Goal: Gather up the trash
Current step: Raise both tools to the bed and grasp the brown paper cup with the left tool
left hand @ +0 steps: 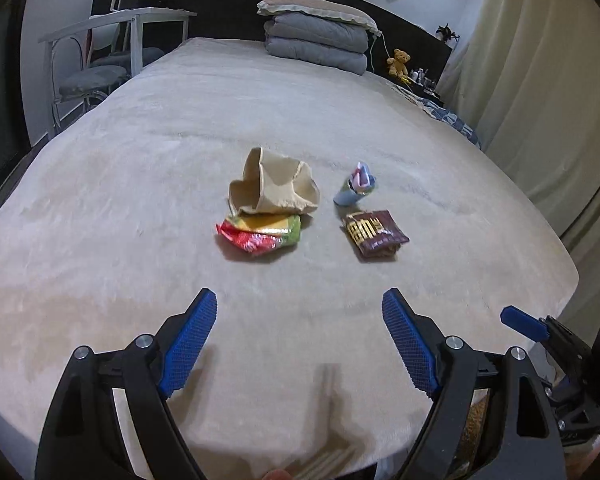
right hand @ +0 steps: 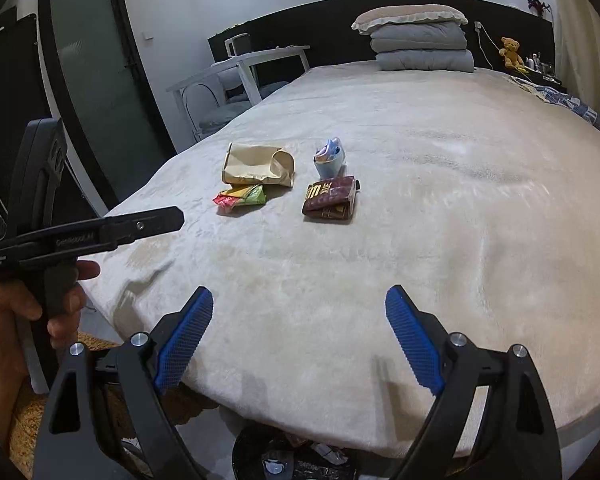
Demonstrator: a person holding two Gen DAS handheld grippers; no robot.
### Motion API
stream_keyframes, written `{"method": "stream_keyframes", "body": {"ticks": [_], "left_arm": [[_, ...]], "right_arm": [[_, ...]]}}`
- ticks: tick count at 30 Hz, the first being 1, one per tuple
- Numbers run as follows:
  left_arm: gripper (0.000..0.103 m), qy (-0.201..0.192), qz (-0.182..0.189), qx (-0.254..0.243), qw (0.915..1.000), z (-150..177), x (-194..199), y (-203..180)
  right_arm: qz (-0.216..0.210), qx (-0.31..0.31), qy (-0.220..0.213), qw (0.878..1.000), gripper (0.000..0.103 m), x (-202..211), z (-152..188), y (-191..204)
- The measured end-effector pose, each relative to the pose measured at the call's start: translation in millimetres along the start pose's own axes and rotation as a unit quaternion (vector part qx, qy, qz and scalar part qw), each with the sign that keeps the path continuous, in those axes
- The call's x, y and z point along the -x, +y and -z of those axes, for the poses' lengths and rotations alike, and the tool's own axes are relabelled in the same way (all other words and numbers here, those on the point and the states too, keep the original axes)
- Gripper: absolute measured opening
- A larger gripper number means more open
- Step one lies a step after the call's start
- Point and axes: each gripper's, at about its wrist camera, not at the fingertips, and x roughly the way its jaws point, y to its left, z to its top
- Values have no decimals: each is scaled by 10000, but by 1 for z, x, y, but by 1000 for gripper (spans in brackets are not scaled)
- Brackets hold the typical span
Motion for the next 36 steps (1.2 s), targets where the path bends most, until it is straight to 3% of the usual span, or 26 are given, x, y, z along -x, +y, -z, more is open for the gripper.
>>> {"method": "stream_keyframes", "body": {"ticks": [5, 8, 21, 22, 23, 29, 36], "left_arm": [[88, -73, -108, -18, 9999, -32, -30, -3], [96, -89, -244, -40, 9997, -48, -50, -5], [95, 160, -964, 96, 9952, -80, -114, 0], [90, 187, -962, 120, 9951, -81, -117, 1], [78, 223, -1007, 117, 9946, -83, -120, 1], [69, 170, -1038, 108, 9944, -83, -119, 2], [67, 96, -956, 58, 9954, -82, -113, 1]], "right_arm": [[99, 26, 45, 9999, 88, -22, -19, -15], [109, 4, 87, 9999, 88, -30, -27, -23], [234, 85, 111, 9996, 88, -67, -52, -43], [245, 83, 118, 9996, 88, -70, -54, -44], [251, 79, 127, 9996, 88, -72, -55, -45], [286, -16, 155, 9995, 88, -82, -61, -50], [283, 41, 140, 9995, 88, -87, -62, -44]]}}
